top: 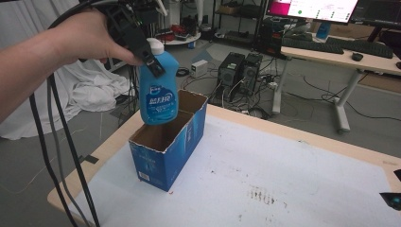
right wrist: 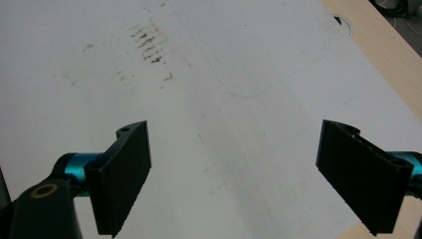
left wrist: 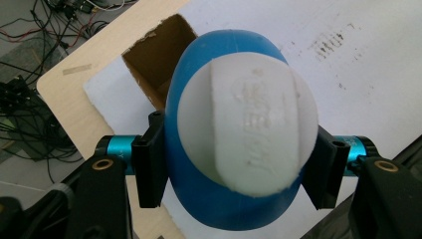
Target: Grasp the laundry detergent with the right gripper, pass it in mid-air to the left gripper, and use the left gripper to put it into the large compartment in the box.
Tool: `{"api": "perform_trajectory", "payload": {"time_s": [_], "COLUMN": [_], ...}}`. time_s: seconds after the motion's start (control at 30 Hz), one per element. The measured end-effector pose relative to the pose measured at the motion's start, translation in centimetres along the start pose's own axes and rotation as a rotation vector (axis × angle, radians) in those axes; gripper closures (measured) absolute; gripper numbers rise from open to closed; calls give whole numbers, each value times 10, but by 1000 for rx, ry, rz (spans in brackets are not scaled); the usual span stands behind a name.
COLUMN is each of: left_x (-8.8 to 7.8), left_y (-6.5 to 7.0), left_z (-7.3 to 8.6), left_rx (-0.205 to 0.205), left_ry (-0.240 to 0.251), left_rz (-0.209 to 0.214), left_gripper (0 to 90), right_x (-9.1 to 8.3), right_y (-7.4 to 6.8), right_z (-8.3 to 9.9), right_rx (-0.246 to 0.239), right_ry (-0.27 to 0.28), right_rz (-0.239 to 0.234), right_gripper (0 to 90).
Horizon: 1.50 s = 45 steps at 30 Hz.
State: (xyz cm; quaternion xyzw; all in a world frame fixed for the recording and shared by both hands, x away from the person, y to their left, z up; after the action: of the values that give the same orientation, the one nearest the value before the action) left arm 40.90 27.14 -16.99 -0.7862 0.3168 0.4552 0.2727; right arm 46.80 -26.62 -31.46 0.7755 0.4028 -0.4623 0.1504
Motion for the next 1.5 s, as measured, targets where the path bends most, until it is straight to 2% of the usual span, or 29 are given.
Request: {"api": "perform_trajectory", "payload": {"time_s": [0.23, 0.47, 0.8, 1.07, 1.27, 1.5], "left_x": [22, 50, 89, 120, 137, 148], "left_y": [2, 9, 17, 25, 30, 32], "left_z": [3, 10, 33, 50, 61, 68], "left_rx": [2, 25, 12, 24, 28, 47], "left_ry": [-34, -88, -139, -177, -203, -225], "left_rz": [17, 33, 61, 80, 87, 94], "left_gripper": [386, 385, 385, 385, 384, 384], "right_x": [0, -2, -6, -5, -7, -8], "right_y": [1, 3, 7, 6, 6, 7], "right_z": [2, 6, 11, 15, 15, 16], "right_rx": [0, 9, 18, 22, 21, 27], "right_ry": [0, -2, 8, 0, -1, 3], "right_rz": [-4, -1, 8, 11, 13, 14], "right_gripper": [137, 138, 137, 137, 137, 137]}}
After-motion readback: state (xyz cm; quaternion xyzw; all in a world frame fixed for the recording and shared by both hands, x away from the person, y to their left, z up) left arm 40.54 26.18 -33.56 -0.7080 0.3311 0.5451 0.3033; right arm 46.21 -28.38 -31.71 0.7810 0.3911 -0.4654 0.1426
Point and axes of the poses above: each handheld gripper's, and its own axes: x roughly forward along the jaws, z roughly out of its underside, y roughly to its right, the point moved 6 cm from there along x, roughly forward along the jaws, and after that the axes turned 14 degrees about x, right-handed, at the moved point
